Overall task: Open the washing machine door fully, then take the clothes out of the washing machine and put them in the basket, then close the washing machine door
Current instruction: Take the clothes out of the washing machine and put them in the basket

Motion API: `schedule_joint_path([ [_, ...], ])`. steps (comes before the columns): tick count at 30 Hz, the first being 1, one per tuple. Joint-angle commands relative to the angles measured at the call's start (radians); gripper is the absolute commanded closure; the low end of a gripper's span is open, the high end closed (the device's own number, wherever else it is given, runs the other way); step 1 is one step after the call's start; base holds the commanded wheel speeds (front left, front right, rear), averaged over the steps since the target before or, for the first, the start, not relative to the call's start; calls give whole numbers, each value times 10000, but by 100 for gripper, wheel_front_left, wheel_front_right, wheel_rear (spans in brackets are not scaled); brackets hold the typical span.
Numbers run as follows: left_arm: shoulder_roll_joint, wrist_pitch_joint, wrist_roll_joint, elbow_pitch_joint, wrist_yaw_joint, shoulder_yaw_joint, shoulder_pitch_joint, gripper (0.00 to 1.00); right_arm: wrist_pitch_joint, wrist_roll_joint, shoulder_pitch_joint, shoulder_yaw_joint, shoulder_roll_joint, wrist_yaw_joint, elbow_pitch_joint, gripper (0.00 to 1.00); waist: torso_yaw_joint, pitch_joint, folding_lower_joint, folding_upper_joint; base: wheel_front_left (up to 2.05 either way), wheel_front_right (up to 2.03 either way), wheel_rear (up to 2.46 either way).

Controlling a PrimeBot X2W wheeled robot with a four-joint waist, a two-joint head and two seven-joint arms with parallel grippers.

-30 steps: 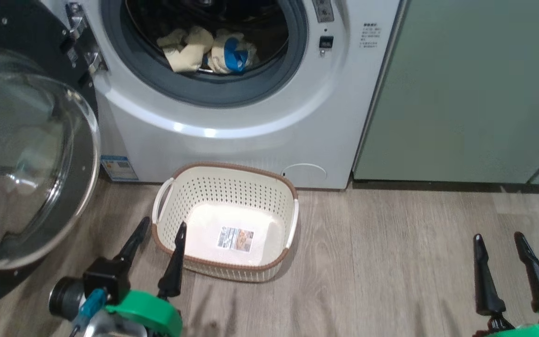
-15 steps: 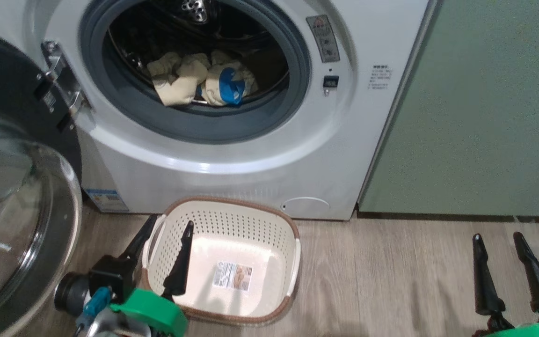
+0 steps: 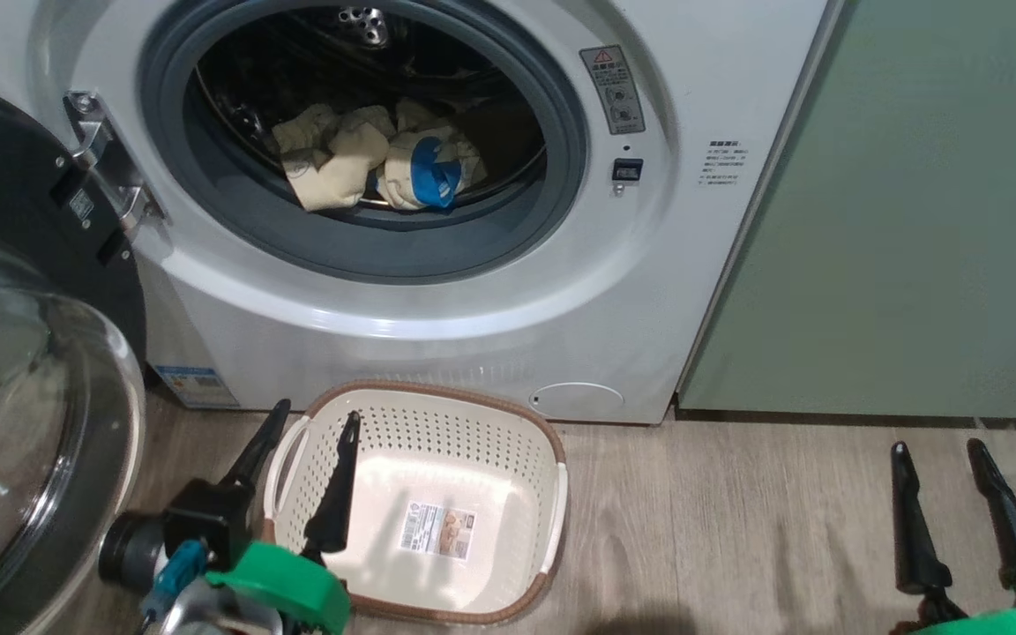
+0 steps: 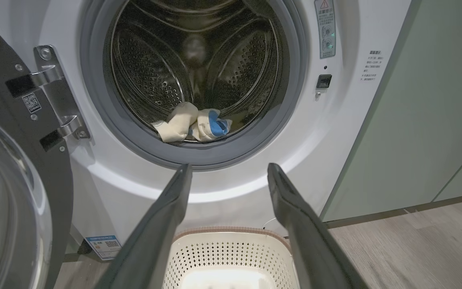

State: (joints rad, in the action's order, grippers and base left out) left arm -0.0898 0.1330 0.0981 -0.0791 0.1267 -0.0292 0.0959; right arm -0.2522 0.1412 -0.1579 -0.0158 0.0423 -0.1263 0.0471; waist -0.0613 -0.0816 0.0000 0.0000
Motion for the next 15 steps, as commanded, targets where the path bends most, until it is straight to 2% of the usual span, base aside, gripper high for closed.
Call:
schedule_joint_path([
  [1, -184, 94, 99, -296, 85, 388, -484, 0, -95, 75, 356, 189, 80, -44, 291, 0, 6, 9, 0, 0, 0, 0, 0],
  [15, -258, 71, 235, -131, 53, 280, -663, 0, -95, 101, 324, 266, 80, -44, 270, 0, 54, 6, 0, 0, 0, 0, 0],
])
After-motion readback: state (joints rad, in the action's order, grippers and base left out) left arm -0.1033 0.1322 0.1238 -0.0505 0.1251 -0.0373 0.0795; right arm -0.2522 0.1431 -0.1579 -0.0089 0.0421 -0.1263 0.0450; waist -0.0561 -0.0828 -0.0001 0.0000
